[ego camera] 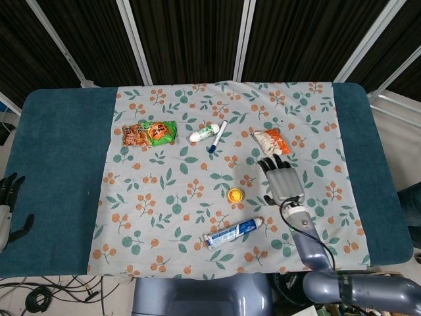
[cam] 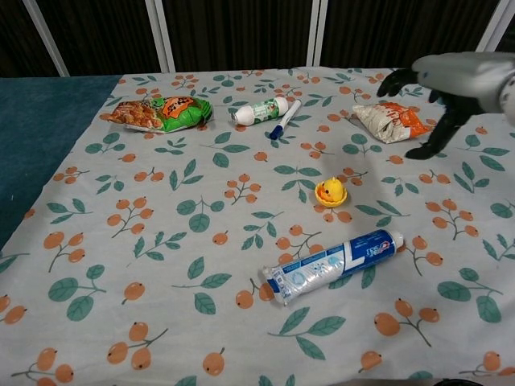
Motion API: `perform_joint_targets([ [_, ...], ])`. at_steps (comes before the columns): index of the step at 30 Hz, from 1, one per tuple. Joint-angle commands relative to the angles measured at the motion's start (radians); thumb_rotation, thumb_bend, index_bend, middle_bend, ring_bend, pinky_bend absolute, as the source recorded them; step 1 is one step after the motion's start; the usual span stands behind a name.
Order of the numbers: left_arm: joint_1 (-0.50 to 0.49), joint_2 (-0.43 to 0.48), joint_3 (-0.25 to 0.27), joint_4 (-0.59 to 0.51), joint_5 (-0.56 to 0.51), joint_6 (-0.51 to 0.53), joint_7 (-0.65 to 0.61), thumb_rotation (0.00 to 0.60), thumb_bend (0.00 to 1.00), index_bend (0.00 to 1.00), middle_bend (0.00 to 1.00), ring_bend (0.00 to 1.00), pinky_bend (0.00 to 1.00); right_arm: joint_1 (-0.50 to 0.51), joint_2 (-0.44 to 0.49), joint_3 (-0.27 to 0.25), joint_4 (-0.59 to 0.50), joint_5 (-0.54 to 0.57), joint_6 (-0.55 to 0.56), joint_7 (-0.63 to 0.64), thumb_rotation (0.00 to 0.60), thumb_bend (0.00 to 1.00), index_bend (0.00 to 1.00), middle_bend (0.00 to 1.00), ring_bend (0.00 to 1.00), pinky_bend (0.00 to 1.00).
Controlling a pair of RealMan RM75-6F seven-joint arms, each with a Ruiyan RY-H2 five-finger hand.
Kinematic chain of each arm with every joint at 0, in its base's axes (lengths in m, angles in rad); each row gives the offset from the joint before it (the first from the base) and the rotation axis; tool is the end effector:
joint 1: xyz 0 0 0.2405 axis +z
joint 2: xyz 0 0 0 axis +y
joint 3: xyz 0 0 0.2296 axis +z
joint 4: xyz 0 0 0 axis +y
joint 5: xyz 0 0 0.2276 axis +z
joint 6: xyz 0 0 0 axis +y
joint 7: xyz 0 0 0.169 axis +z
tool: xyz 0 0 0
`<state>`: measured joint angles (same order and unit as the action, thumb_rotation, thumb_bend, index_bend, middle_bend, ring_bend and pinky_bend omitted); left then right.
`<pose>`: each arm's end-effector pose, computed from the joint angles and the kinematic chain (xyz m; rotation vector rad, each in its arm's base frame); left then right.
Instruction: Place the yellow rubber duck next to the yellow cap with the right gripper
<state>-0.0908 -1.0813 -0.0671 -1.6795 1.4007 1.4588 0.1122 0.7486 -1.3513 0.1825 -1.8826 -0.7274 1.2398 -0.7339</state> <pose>-0.2974 0.2096 0.1405 -1.3421 -0.8897 -0.7976 -0.1194 -0.3293 0.0219 1.6626 -0.9335 0.7245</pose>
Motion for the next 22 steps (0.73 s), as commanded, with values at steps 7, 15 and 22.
perform_joint_targets([
  [7, 0.002, -0.007, -0.001, 0.003, 0.007, 0.013, 0.015, 0.6, 0.38, 0.0, 0.0, 0.0, 0.0, -0.296, 0.272, -0.223, -0.127, -0.382, 0.193, 0.245, 0.6, 0.08, 0.09, 0.05, 0.0, 0.19],
  [15, 0.009, -0.016, -0.002, 0.003, 0.028, 0.044, 0.028, 0.6, 0.38, 0.0, 0.0, 0.0, 0.0, -0.545, 0.247, -0.343, 0.081, -0.618, 0.4, 0.58, 0.6, 0.08, 0.09, 0.04, 0.0, 0.19],
  [22, 0.013, -0.022, 0.001, 0.013, 0.048, 0.062, 0.04, 0.6, 0.38, 0.0, 0.0, 0.0, 0.0, -0.602, 0.204, -0.33, 0.238, -0.691, 0.444, 0.68, 0.6, 0.08, 0.05, 0.04, 0.0, 0.18],
])
